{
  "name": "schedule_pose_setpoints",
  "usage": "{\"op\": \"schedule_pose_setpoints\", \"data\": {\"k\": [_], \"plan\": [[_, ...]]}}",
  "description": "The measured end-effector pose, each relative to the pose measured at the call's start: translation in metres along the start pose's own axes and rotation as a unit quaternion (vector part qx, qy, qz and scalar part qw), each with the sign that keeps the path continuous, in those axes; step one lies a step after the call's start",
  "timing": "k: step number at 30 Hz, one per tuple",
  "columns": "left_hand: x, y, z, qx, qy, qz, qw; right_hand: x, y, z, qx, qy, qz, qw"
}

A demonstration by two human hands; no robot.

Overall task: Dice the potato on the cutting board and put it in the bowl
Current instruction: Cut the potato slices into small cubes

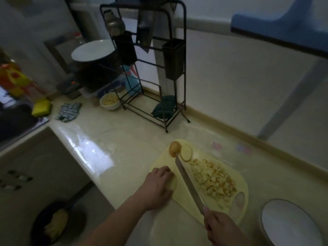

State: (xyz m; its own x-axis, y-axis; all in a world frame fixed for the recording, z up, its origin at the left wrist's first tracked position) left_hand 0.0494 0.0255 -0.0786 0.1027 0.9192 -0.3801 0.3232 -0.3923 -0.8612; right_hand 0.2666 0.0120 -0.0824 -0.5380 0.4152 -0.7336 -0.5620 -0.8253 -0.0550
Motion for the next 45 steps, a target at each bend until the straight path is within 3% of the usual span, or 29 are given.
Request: {"op": "schedule_pose_setpoints", "data": {"k": [3,6,8,13,18,29,45], "plan": [[-0.010,0.009,-0.003,-0.046,-0.025,-0.058,0.997,0.008,0.002,0.003,-0.058,-0.013,-0.009,0.998],[-0.011,0.013,-0.014,-0.063,-0.017,-0.097,0.993,0.003,-0.004,0.005,-0.073,-0.066,-0.088,0.991],[-0.014,0.012,-0.020,-0.064,-0.003,-0.127,0.990,0.003,-0.001,0.003,-0.083,-0.063,-0.083,0.991],[-0.023,0.004,-0.032,0.039,0.074,-0.194,0.977,-0.003,-0.011,0.011,-0.062,-0.108,-0.081,0.989],[-0.018,0.004,-0.045,0.021,0.157,-0.192,0.968,-0.002,-0.010,0.013,-0.098,-0.103,-0.061,0.988],[-0.027,-0.004,-0.041,-0.014,0.138,-0.247,0.959,0.002,0.004,0.026,-0.187,-0.115,-0.039,0.975],[-0.027,-0.005,-0.041,-0.015,0.097,-0.258,0.961,0.000,0.001,0.033,-0.165,-0.150,-0.051,0.973]]}}
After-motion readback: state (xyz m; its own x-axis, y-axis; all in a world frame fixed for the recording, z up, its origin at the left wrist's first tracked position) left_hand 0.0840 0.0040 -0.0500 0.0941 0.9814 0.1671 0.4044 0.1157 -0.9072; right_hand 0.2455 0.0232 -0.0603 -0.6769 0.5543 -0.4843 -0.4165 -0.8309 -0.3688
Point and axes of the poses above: each hand's wrist, its own x-axis towards the middle knuckle, its own y-axis out of the palm, z = x × y, the point moved 10 cm from there along x, towards the middle knuckle, and after that the axes turned 14 degrees about z, right-handed, at the moved point
